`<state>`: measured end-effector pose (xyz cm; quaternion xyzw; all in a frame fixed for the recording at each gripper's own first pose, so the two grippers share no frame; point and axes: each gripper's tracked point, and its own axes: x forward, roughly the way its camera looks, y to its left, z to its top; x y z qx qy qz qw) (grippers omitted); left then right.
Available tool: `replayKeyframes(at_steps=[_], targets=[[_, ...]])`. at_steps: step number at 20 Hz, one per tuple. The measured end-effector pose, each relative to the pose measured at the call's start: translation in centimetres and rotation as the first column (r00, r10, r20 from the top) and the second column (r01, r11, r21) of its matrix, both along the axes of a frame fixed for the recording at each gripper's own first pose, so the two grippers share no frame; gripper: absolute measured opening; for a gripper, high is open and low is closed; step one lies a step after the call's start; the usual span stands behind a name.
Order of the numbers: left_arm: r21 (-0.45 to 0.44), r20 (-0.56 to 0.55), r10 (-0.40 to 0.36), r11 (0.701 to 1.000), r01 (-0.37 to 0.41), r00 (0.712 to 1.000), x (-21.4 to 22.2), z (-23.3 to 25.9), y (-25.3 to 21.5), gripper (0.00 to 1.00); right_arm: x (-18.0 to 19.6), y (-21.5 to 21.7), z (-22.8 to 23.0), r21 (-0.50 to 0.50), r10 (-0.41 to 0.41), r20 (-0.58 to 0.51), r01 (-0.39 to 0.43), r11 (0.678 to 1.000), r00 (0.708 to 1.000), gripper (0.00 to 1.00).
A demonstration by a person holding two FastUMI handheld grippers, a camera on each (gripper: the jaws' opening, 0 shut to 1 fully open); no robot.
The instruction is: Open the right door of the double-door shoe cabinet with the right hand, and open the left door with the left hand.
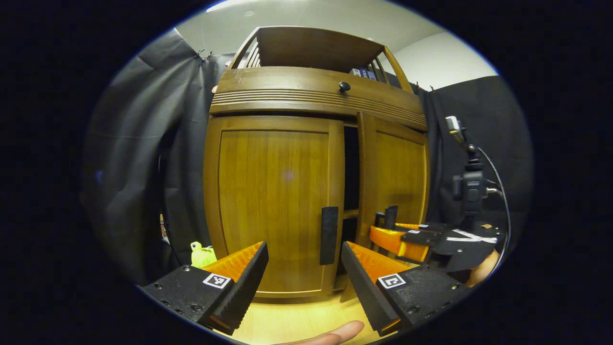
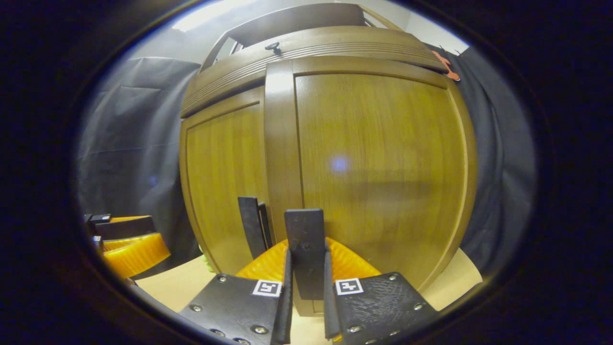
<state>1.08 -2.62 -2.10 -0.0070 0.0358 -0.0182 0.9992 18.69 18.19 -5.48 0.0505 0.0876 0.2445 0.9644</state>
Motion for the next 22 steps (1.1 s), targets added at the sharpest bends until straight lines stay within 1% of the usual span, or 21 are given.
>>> replayKeyframes(at_steps=[3,5,7,8,9,10,11,12,13,14,15,16,17,18,19,20,21,22], targets=[[-0.005,-0.006,0.001,1.0,-0.001,1.0,0.4,0.2,0.0,0.92,0.1,0.2,-0.1,-0.015,0.016,-0.008,-0.017,1.0,1.0,0.27],[-0.002,0.001,0.022,1.0,-0.022,1.0,0.6,0.5,0.6,0.92,0.0,0.2,-0.2,-0.02,0.026,-0.013,-0.027,0.999,1.0,0.27],[-0.013,0.009,0.018,1.0,-0.017,1.0,1.0,0.7,0.8,0.92,0.0,0.2,-0.2,-0.037,0.041,-0.013,-0.041,0.998,0.999,0.27],[-0.018,0.009,0.019,1.0,-0.018,1.0,1.1,0.8,1.1,0.96,0.0,0.3,-0.2,-0.038,0.05,-0.017,-0.05,0.998,0.999,0.27],[-0.02,0.012,0.03,0.999,-0.029,0.999,1.3,1.2,1.6,0.96,0.0,0.3,-0.2,-0.032,0.058,-0.022,-0.059,0.998,0.998,0.27],[-0.025,0.015,0.043,0.999,-0.043,0.999,1.5,1.4,2.1,0.92,-0.1,0.4,-0.2,-0.022,0.066,-0.028,-0.066,0.998,0.997,0.27],[-0.03,0.016,0.056,0.998,-0.055,0.998,1.7,1.4,2.6,0.92,-0.1,0.2,0.1,-0.014,0.073,-0.026,-0.073,0.997,0.997,0.27],[-0.035,0.017,0.068,0.997,-0.067,0.998,1.9,1.3,2.9,0.96,-0.2,0.0,0.5,-0.009,0.082,-0.02,-0.082,0.997,0.996,0.27],[-0.038,0.013,0.074,0.997,-0.073,0.997,2.1,1.2,3.1,0.96,-0.4,-0.2,0.9,0.006,0.088,-0.021,-0.088,0.996,0.996,0.27],[-0.04,0.006,0.074,0.996,-0.074,0.997,2.1,0.9,3.0,0.92,-0.7,-0.5,1.2,0.016,0.092,-0.022,-0.092,0.996,0.996,0.27],[-0.038,-0.002,0.074,0.997,-0.074,0.997,2.1,0.7,2.9,0.92,-0.9,-1.0,1.7,0.022,0.094,-0.022,-0.094,0.995,0.995,0.27],[-0.034,-0.009,0.079,0.996,-0.079,0.997,2.2,0.5,3.0,0.96,-1.3,-1.8,1.9,0.023,0.093,-0.019,-0.093,0.995,0.995,0.27],[-0.031,-0.014,0.086,0.996,-0.086,0.996,2.4,0.3,3.1,0.92,-1.6,-2.6,2.0,0.023,0.089,-0.017,-0.088,0.996,0.996,0.27],[-0.028,-0.014,0.088,0.996,-0.088,0.996,2.6,0.1,3.0,0.92,-2.2,-3.7,1.9,0.023,0.081,-0.015,-0.08,0.996,0.997,0.27],[-0.027,-0.014,0.084,0.996,-0.084,0.996,2.9,0.1,2.9,0.99,-2.7,-4.7,2.0,0.024,0.071,-0.015,-0.07,0.997,0.997,0.27],[-0.024,-0.014,0.081,0.996,-0.081,0.997,3.0,0.0,2.8,0.92,-3.1,-5.5,1.9,0.021,0.06,-0.015,-0.06,0.998,0.998,0.27],[-0.022,-0.011,0.083,0.996,-0.083,0.996,3.0,0.0,2.8,0.92,-3.3,-6.3,1.9,0.017,0.05,-0.012,-0.05,0.999,0.999,0.27],[-0.018,-0.006,0.087,0.996,-0.087,0.996,2.9,0.0,2.8,0.92,-3.4,-7.1,1.9,0.018,0.038,-0.012,-0.038,0.999,0.999,0.24]])
